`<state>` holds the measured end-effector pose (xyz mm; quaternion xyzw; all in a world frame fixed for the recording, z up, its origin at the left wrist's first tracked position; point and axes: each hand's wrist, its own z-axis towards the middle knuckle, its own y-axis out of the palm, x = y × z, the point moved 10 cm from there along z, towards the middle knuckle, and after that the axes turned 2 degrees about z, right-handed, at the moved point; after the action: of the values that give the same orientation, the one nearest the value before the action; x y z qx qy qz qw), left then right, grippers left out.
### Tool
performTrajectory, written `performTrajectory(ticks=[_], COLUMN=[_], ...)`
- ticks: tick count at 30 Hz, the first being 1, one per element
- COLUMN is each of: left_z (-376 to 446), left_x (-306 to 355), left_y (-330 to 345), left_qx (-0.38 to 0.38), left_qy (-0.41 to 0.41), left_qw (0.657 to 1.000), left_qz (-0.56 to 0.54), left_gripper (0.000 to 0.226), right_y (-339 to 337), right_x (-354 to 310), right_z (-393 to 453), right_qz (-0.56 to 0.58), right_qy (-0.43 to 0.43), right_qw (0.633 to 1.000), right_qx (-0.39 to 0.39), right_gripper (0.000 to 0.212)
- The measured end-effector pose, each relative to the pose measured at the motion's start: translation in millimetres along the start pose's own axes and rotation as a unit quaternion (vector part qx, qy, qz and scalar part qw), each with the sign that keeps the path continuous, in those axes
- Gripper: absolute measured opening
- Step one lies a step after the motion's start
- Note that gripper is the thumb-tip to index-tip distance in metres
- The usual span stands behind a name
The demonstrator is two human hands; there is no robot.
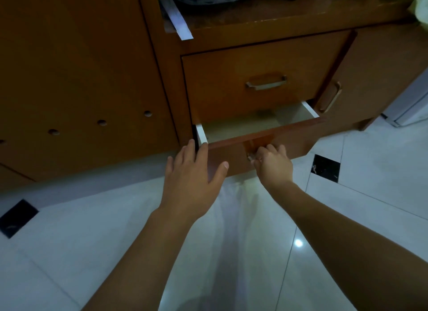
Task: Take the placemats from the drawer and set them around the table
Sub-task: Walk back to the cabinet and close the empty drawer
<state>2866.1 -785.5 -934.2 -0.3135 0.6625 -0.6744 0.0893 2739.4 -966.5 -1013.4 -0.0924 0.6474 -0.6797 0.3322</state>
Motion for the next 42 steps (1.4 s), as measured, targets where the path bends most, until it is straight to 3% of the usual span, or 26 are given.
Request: performTrajectory(ticks=[26,31,33,37,39,42], left_z=[-16,-28,-31,-34,-35,-37], left_x=[13,20,21,20,21,25], left_y=[-14,-23,-28,-37,-40,-41], left_qx=[0.006,0.015,0.025,0.039,0.041,0.034], left_qy=[-0.009,-0.002,0.000,-0.005,-0.007,-0.011], left_qw=[1.000,1.000,1.000,0.999,0.999,0.999], left_qz=[-0.011,-0.005,-0.006,-0.009,-0.008,-0.006], left_gripper=[0.069,0.068,0.067,0.067,0.066,0.066], right_y=[12,12,4,-9,4,20], right_x=[-21,-20,-18,-24,-32,-43], right_z=[60,58,50,15,4,1], right_qz=[-0.068,-0.036,0.018,0.112,0.092,0.074], right_qy=[-0.011,-0.001,0.017,0.010,-0.010,-0.031], right_qw=[0.997,0.997,0.999,0.993,0.996,0.996], right_qx=[-0.022,-0.063,-0.044,0.039,-0.001,-0.047], right_gripper=[0.025,0.029,0.028,0.059,0.079,0.090])
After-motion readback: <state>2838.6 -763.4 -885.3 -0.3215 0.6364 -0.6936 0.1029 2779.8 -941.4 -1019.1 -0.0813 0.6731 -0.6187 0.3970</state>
